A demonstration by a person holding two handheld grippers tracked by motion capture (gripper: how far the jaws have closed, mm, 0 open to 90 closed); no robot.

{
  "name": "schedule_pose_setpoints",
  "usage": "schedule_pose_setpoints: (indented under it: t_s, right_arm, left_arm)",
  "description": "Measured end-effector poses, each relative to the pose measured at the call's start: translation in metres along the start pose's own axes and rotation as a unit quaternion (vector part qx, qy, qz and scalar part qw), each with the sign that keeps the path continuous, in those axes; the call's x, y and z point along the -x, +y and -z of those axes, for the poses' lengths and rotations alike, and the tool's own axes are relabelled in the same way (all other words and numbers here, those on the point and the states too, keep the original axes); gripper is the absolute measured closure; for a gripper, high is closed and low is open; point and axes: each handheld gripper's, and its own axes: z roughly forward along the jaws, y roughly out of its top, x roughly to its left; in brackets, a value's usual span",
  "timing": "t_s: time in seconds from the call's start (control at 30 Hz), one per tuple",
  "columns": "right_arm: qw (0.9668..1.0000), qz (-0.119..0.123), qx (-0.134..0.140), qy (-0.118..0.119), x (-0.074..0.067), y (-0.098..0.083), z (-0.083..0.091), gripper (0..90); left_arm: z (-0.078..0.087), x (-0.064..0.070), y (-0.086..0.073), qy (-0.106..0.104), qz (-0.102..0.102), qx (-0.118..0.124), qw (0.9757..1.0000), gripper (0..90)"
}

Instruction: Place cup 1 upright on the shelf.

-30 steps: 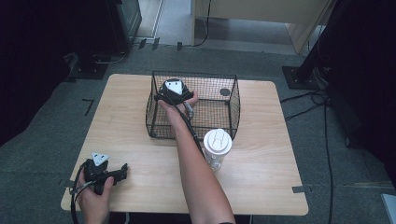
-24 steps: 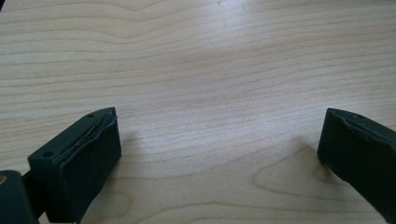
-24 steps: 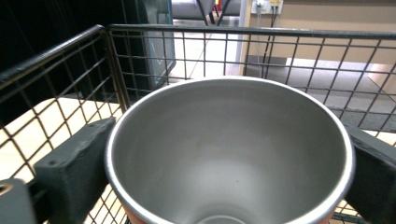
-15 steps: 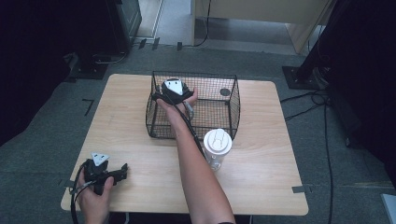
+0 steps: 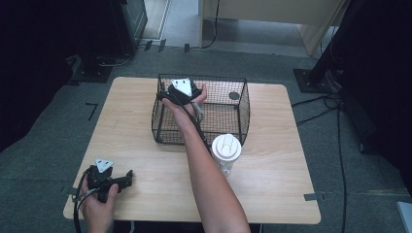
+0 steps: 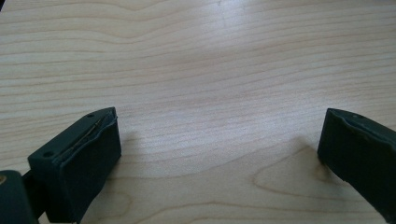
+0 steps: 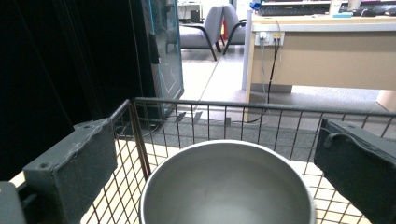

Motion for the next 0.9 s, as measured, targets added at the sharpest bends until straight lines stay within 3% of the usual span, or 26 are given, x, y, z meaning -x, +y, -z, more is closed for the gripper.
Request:
schedule_pose_setpoints:
  t_s: [0.27,0.43,0.9]
  right_arm:
    - [0.9999,-0.004,0.012,0.010,0.001,0.014,0.013,0.0]
    - [0.9994,0.004,0.029,0.019,-0.001,0.023,0.031,0.0]
    - [0.9981,0.013,0.050,0.034,-0.006,0.033,0.061,0.0]
  left_arm:
    - [0.000,0.000,0.000,0.000,0.001,0.001,1.0000,0.0]
    - [0.000,0.000,0.000,0.000,0.000,0.000,1.0000,0.0]
    - [0.000,0.000,0.000,0.000,0.001,0.001,1.0000,0.0]
